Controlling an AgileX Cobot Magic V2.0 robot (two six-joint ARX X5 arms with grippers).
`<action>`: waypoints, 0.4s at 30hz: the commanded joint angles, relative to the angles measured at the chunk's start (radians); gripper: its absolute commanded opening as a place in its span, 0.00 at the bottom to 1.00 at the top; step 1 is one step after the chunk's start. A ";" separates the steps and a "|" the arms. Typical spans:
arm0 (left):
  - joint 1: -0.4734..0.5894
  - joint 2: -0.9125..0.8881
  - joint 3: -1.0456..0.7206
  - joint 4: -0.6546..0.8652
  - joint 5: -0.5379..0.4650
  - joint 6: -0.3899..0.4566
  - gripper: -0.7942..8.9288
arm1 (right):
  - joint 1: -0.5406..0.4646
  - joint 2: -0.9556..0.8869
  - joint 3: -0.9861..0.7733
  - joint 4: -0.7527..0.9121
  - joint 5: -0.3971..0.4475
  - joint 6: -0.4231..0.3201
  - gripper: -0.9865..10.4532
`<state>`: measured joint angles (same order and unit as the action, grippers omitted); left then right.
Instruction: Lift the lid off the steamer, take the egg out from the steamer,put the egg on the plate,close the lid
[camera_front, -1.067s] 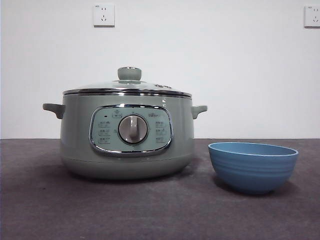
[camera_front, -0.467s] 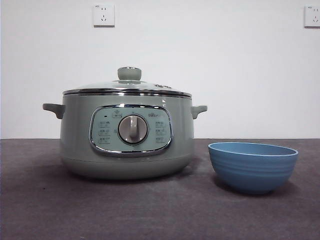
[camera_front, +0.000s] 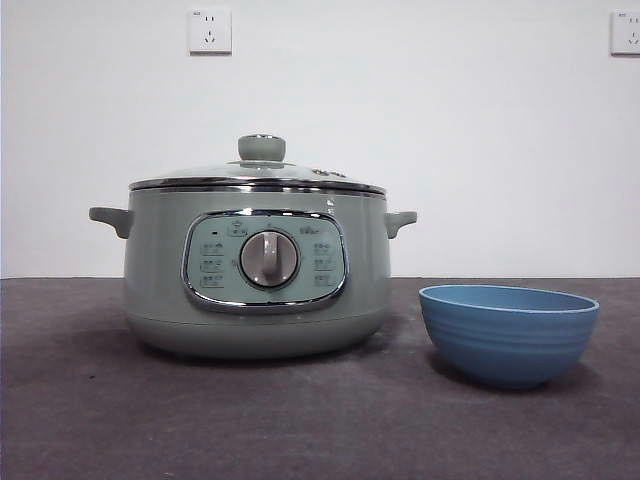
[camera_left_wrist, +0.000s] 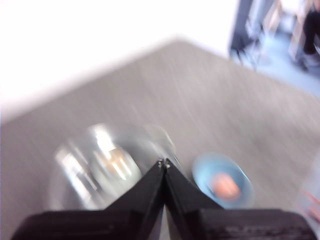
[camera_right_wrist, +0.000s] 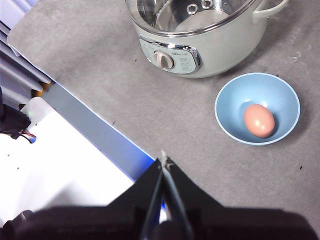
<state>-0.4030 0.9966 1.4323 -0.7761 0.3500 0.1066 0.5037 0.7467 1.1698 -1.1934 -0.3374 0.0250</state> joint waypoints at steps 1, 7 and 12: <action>0.061 -0.049 -0.021 0.131 0.003 0.055 0.08 | 0.001 -0.002 0.000 0.003 0.003 -0.008 0.09; 0.238 -0.211 -0.223 0.345 0.019 0.056 0.08 | 0.001 -0.002 0.000 0.003 0.003 -0.008 0.09; 0.354 -0.417 -0.533 0.523 -0.053 0.063 0.08 | 0.001 -0.002 0.000 0.003 0.003 -0.008 0.09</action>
<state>-0.0643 0.6243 0.9829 -0.2844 0.3180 0.1547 0.5037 0.7467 1.1698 -1.1938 -0.3374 0.0250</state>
